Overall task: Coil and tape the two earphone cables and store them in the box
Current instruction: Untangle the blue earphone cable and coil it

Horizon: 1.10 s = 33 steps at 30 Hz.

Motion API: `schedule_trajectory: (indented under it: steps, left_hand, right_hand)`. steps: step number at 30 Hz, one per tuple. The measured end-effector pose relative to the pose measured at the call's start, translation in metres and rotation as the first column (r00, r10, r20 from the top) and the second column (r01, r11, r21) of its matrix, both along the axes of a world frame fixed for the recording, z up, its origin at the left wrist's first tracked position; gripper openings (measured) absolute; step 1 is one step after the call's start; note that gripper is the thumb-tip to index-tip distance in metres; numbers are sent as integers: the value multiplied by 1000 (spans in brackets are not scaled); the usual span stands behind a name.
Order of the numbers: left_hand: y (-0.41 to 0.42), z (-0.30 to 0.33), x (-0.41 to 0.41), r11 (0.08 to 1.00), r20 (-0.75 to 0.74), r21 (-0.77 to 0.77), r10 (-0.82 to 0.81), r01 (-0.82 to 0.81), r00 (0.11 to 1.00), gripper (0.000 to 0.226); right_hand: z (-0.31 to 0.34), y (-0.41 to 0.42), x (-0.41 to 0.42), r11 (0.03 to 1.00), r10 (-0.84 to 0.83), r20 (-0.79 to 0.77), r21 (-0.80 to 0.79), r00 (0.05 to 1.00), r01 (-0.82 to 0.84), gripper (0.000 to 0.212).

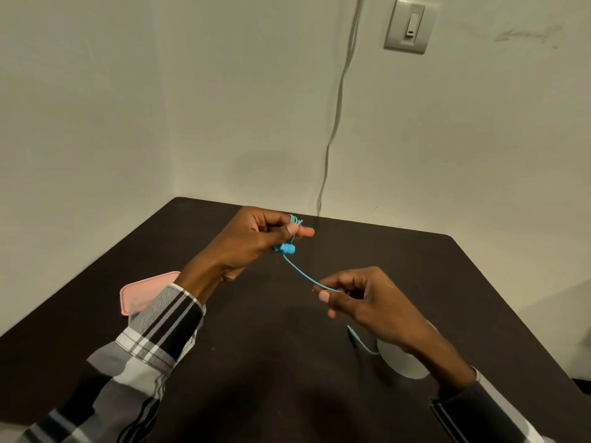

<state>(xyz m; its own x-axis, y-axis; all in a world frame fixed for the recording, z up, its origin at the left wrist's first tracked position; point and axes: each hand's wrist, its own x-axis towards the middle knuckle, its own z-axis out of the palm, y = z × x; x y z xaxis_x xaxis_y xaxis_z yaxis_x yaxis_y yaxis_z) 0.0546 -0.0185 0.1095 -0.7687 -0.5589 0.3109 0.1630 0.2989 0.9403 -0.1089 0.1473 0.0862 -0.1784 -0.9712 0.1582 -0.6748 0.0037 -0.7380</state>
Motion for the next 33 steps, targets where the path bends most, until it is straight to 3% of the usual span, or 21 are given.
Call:
schedule_trajectory:
  steps: [4, 8, 12, 15, 21, 24, 27, 33]
  left_hand:
    - [2, -3, -7, 994, 73, -107, 31, -23, 997, 15]
    - [8, -4, -9, 980, 175, -197, 5, 30, 985, 18]
    - [17, -4, -9, 967, 230, -181, -133, 177, 964, 21]
    - [25, -2, -6, 956, 183, -97, -256, 276, 949, 22]
    - [33, -6, 2, 910, 18, 133, -398, 392, 917, 21]
    - [37, -4, 2, 873, -72, 217, -431, 436, 899, 21]
    - [41, -1, -1, 859, -153, 251, -419, 446, 895, 21]
    - [41, 2, -9, 874, -310, 322, -267, 365, 913, 22]
  right_hand:
    - [23, 10, 1, 999, 51, -240, 30, 969, -46, 13]
    - [47, 12, -1, 996, -23, -423, -87, 906, -15, 12]
    - [67, 3, -8, 976, -101, -460, -219, 882, -2, 10]
    - [76, -5, -11, 959, -78, -452, -277, 889, -57, 7]
    - [79, -26, -29, 933, -72, -207, -361, 976, -8, 9]
    - [69, -33, -33, 922, -64, 2, -383, 998, 60, 9]
    - [48, -37, -31, 941, -67, 224, -308, 972, 136, 8]
    - [-2, -32, -10, 976, -116, 458, -112, 881, 187, 14]
